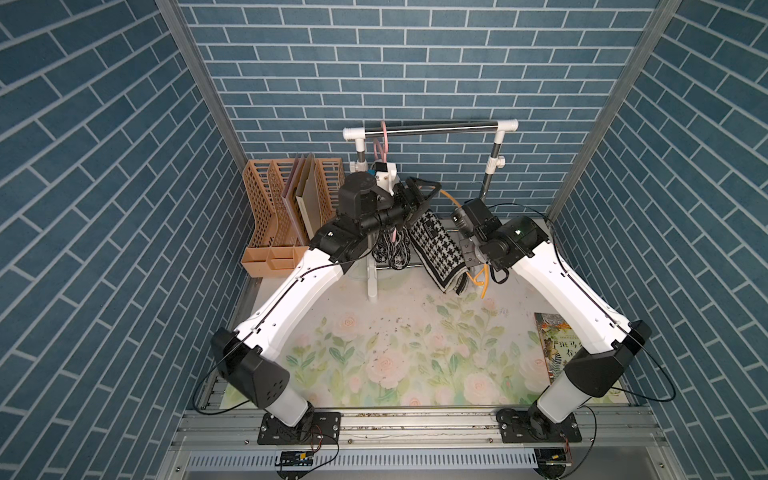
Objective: Hang the scarf on the hanger
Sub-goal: Place the hanger at the clothesline.
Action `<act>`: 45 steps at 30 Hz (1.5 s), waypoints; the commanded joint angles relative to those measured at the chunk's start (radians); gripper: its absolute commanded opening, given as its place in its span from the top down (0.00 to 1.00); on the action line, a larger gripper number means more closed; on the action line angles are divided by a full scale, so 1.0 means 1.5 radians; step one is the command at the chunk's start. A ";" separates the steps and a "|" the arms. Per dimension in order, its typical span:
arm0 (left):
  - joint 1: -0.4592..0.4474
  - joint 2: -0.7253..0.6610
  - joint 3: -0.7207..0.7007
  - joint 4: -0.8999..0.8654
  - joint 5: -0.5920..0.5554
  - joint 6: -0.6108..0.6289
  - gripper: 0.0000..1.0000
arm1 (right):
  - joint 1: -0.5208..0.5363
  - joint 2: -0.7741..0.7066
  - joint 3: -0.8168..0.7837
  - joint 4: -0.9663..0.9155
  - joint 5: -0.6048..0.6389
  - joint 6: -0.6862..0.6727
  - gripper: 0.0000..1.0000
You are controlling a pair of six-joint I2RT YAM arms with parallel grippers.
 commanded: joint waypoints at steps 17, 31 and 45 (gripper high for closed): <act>0.011 0.222 0.220 -0.036 0.032 -0.042 0.25 | -0.001 0.106 0.256 -0.047 0.057 -0.034 1.00; 0.015 0.305 0.291 -0.028 0.038 -0.068 0.43 | 0.000 0.132 0.267 -0.021 0.035 -0.068 1.00; 0.024 0.325 0.281 -0.012 0.040 -0.084 0.92 | 0.000 0.130 0.267 -0.019 0.019 -0.072 1.00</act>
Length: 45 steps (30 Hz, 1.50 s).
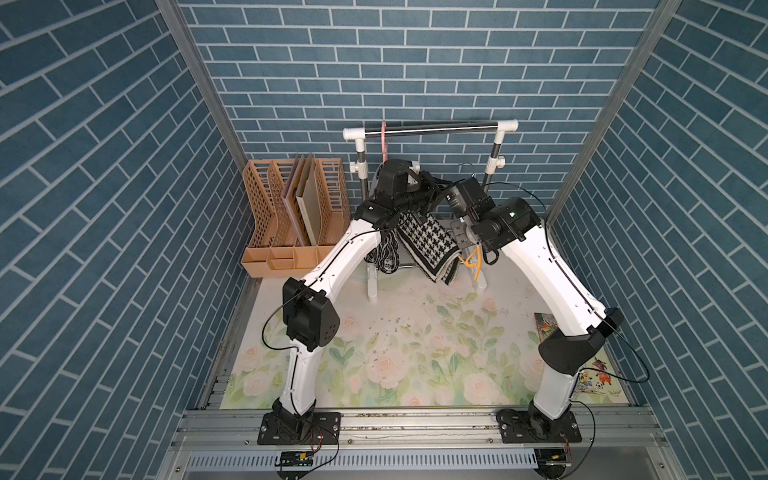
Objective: Hang the scarf on the hanger
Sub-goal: Place the hanger at the clothesline.
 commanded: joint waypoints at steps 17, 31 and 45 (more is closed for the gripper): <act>0.032 0.041 0.038 0.096 0.114 -0.046 1.00 | -0.030 -0.343 -0.469 0.436 -0.237 -0.143 0.26; 0.038 -0.002 0.023 0.101 0.215 -0.056 1.00 | -0.082 -0.564 -0.800 0.704 -0.395 -0.230 0.30; 0.038 -0.019 0.017 0.106 0.235 -0.058 1.00 | -0.125 -0.562 -0.856 0.825 -0.441 -0.205 0.57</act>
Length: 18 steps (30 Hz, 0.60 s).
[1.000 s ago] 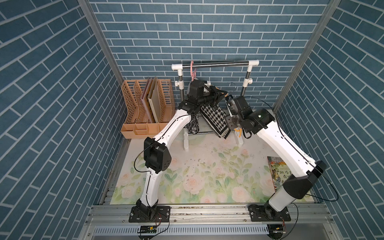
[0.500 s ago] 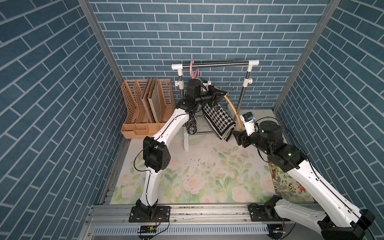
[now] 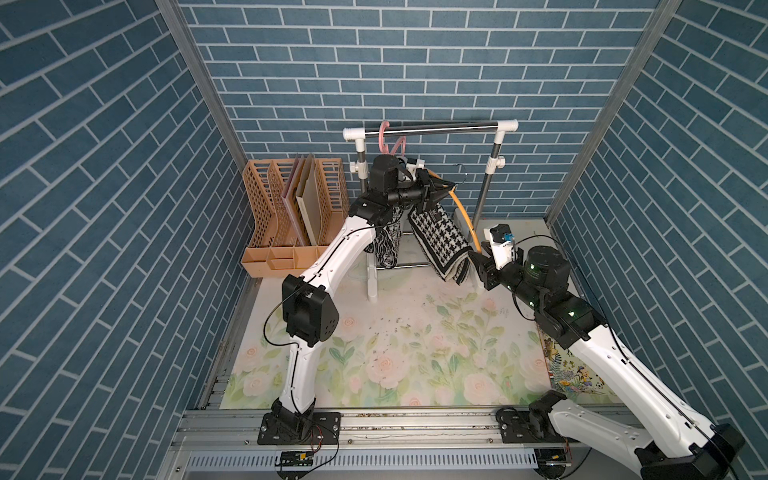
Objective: Hang the scarf on the hanger
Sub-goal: Place the hanger at the clothesline.
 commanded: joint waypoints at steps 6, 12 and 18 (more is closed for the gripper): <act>0.003 -0.035 0.003 0.050 0.026 -0.007 1.00 | -0.007 0.031 0.006 0.051 -0.061 0.011 0.73; 0.003 -0.032 0.005 0.053 0.027 -0.010 1.00 | -0.006 0.047 0.013 0.052 -0.058 0.011 0.85; 0.002 -0.032 0.004 0.055 0.024 -0.012 1.00 | -0.006 0.050 0.021 0.051 -0.045 0.014 1.00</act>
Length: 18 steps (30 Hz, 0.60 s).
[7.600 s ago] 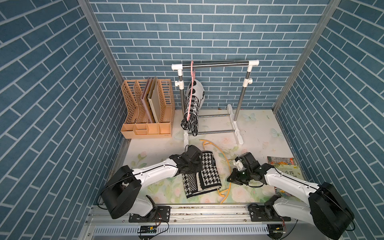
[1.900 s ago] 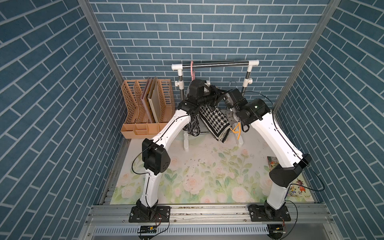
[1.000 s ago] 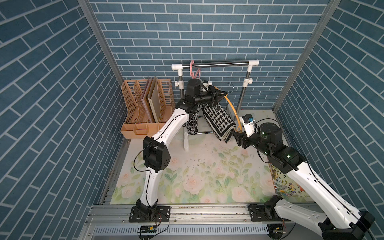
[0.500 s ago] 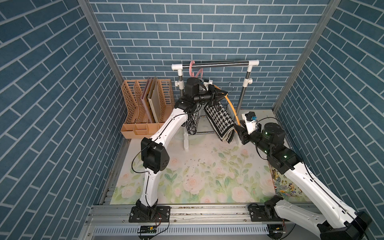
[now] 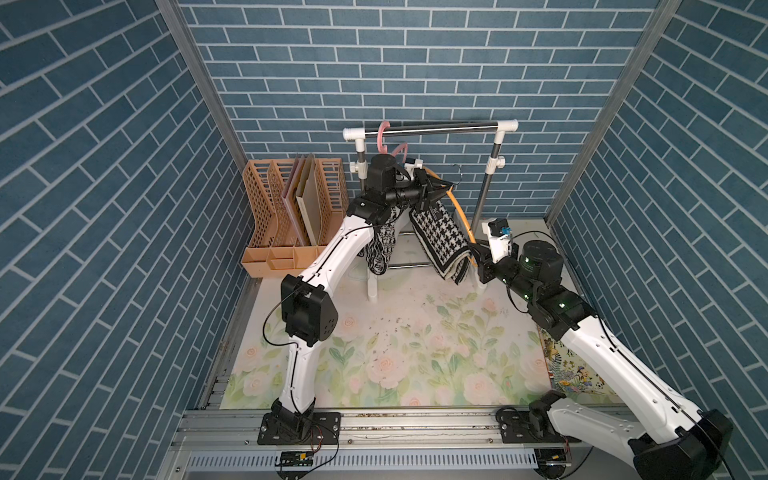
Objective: Hang the scarf on the hanger
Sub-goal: Place the hanger at the clothesline.
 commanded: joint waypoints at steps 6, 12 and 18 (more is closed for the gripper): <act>-0.005 -0.037 0.003 0.089 0.003 -0.010 0.45 | 0.006 0.003 0.045 0.004 -0.019 0.012 1.00; -0.006 -0.078 -0.050 0.154 0.004 -0.008 0.04 | 0.006 0.003 0.072 0.008 -0.025 0.066 1.00; -0.006 -0.142 -0.148 0.183 0.006 0.012 0.00 | 0.006 0.010 0.110 0.014 0.033 0.085 1.00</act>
